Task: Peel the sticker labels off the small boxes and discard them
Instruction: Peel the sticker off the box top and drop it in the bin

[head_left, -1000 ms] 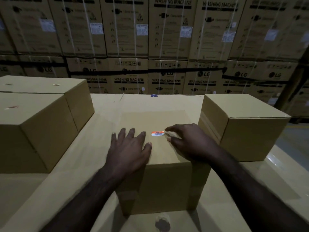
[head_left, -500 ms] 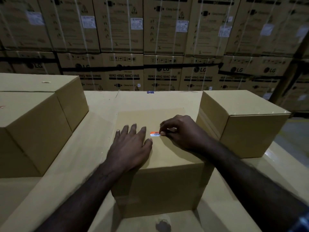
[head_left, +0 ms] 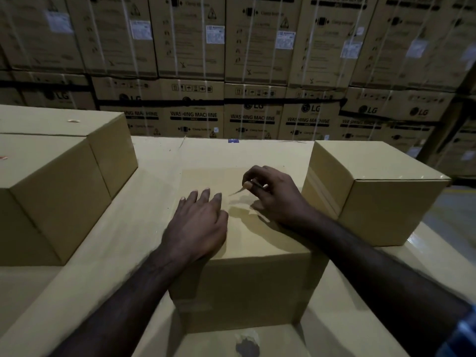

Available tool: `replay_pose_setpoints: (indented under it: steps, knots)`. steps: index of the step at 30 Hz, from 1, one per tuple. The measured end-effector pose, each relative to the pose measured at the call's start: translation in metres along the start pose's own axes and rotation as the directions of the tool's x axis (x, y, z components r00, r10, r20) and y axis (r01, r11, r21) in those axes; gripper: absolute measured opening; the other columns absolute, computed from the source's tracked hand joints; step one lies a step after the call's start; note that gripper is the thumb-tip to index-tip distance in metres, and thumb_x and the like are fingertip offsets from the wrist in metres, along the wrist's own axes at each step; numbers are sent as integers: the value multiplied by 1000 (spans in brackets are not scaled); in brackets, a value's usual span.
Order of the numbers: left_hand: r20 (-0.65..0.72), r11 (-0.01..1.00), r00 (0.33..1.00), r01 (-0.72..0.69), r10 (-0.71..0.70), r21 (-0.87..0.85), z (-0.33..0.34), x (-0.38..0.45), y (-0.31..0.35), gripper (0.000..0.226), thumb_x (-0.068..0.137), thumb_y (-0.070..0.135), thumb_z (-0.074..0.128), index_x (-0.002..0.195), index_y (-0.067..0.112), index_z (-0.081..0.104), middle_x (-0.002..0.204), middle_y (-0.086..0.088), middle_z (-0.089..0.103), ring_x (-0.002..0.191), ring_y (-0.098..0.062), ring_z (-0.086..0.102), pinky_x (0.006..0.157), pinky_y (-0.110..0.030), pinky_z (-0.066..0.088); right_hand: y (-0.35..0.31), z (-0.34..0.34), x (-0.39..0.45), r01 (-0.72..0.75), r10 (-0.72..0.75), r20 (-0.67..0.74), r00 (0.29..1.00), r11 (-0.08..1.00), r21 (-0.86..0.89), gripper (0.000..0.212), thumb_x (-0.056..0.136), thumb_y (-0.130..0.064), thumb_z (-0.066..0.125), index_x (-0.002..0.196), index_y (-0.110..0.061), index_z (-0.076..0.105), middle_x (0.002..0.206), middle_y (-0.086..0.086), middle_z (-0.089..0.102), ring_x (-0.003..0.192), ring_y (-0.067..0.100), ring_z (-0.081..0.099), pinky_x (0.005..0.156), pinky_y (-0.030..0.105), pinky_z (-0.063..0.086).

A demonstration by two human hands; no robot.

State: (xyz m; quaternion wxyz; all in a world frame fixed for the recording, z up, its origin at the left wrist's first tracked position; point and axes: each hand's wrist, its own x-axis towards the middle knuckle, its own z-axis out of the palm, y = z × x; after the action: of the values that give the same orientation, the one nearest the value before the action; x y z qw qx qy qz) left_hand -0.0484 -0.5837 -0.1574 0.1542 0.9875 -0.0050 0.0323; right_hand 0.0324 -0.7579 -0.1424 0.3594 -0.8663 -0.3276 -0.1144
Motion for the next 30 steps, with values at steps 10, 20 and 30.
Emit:
replay_pose_setpoints:
  steps: [10, 20, 30]
  knots:
    - [3, 999, 999, -42, 42, 0, -5, -3, -4, 51, 104, 31, 26, 153, 19, 20, 161, -5, 16, 148, -21, 11, 120, -39, 12, -20, 2, -38, 16, 6, 183, 983, 993, -118, 16, 102, -36, 36, 115, -27, 40, 90, -2, 63, 66, 13, 60, 58, 33, 55]
    - [-27, 999, 999, -46, 46, -15, -4, -3, -5, 49, 104, 25, 27, 152, 18, 23, 160, -5, 17, 148, -22, 13, 120, -37, 13, -16, -11, -41, -33, 78, 356, 931, 991, -132, 10, 105, -31, 27, 105, -28, 36, 138, -2, 57, 126, 16, 53, 119, 53, 10]
    - [-21, 999, 999, -44, 44, -4, -1, -3, -6, 50, 104, 27, 26, 153, 19, 20, 161, -4, 14, 148, -21, 9, 121, -39, 11, -33, 3, -33, -33, 64, 399, 915, 996, -85, 7, 105, -30, 29, 105, -30, 36, 138, 1, 57, 124, 17, 54, 121, 49, 6]
